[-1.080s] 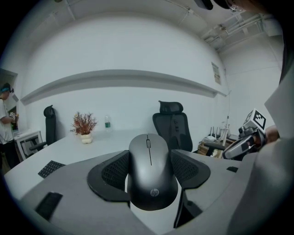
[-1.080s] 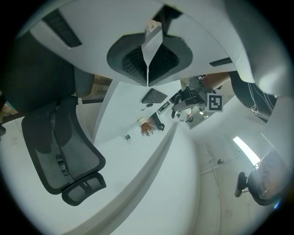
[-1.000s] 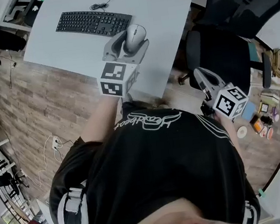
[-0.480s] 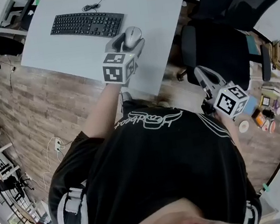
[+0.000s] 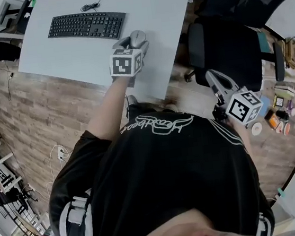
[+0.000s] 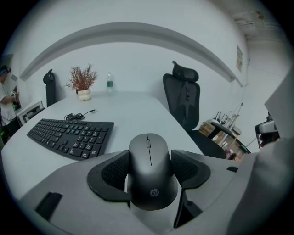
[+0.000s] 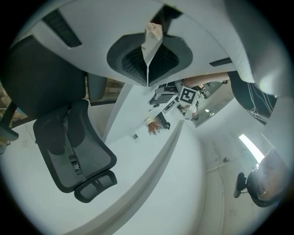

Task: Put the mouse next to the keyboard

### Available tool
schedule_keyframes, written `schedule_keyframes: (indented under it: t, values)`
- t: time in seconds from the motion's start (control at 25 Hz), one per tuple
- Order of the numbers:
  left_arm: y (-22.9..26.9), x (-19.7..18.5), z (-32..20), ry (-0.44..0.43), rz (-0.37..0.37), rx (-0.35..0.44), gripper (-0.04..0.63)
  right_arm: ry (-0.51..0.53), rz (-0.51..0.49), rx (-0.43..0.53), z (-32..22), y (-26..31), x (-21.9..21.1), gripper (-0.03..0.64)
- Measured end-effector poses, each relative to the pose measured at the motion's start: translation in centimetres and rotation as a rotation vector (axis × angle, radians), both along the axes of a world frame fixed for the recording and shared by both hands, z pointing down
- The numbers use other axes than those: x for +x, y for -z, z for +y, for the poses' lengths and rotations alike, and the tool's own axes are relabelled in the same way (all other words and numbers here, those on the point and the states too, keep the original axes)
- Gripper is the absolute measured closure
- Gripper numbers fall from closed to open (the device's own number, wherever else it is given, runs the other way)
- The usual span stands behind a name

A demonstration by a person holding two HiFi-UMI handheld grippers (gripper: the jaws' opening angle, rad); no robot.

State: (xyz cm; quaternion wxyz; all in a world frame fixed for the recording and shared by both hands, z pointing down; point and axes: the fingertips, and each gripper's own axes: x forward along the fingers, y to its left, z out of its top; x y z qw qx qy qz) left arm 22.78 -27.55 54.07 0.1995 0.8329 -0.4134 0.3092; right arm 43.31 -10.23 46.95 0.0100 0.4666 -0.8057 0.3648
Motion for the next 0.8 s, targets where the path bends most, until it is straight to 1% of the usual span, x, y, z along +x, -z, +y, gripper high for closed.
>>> schedule_keyframes:
  t: [0.12, 0.36, 0.56, 0.8]
  values:
    - [-1.2, -0.3, -0.1, 0.002, -0.039, -0.023, 0.298, -0.007, -0.008, -0.009, 0.3, -0.4, -0.1, 0.603]
    - [-2.5, -0.5, 0.0, 0.010, -0.084, -0.063, 0.299, -0.029, -0.011, -0.013, 0.9, -0.5, 0.5, 0.603]
    - [-3.3, -0.5, 0.1, 0.005, -0.113, -0.079, 0.298, -0.039, -0.013, -0.012, 1.4, -0.7, 0.8, 0.603]
    - [-3.4, -0.4, 0.1, -0.003, -0.127, -0.093, 0.297, -0.040, -0.007, -0.022, 2.0, -1.2, 1.0, 0.603]
